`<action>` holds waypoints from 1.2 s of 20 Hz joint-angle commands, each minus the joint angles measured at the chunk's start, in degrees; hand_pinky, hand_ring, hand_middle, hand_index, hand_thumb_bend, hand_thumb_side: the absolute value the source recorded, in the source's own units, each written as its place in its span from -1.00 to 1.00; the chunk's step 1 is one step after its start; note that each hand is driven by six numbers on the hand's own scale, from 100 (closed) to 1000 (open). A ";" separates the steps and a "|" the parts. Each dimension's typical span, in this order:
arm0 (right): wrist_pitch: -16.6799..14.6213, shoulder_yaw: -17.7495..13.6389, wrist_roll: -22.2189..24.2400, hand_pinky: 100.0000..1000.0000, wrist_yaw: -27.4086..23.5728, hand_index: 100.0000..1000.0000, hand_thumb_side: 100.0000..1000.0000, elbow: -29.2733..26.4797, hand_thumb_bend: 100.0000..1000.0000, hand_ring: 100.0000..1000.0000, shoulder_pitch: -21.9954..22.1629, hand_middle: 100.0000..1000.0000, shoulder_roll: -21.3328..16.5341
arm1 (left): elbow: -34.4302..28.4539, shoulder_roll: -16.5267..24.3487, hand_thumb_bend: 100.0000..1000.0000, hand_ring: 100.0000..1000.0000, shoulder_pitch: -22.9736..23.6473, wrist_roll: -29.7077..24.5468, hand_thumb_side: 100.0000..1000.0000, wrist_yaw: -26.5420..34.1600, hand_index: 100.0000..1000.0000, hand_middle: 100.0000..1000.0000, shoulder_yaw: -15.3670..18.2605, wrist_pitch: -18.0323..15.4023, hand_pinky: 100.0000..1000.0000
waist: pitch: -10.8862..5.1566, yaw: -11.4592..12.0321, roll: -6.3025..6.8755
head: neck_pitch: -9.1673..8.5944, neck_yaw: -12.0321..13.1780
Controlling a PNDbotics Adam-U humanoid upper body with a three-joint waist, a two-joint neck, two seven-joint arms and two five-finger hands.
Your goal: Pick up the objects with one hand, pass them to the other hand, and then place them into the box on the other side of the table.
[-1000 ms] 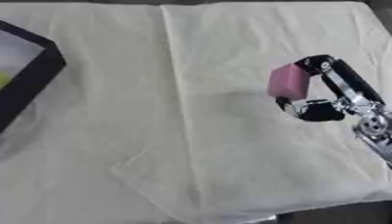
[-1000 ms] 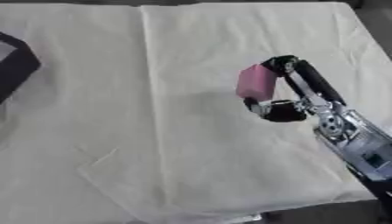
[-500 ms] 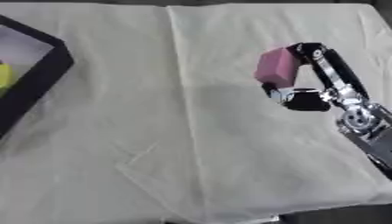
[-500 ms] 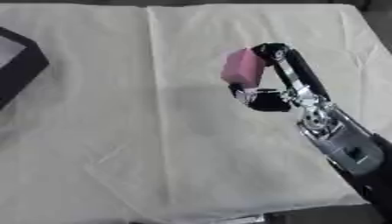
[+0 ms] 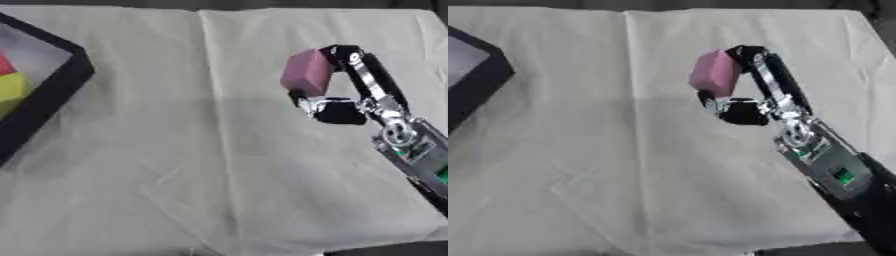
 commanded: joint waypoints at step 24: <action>-1.43 7.06 -3.90 0.46 -2.87 -0.05 -1.00 -0.55 -0.41 0.31 -6.12 0.00 4.88 | -0.92 -9.22 0.21 0.28 -10.10 -13.87 -0.60 -8.92 0.31 0.37 -9.67 0.46 0.67 | -1.88 1.45 1.14 | 0.31 4.40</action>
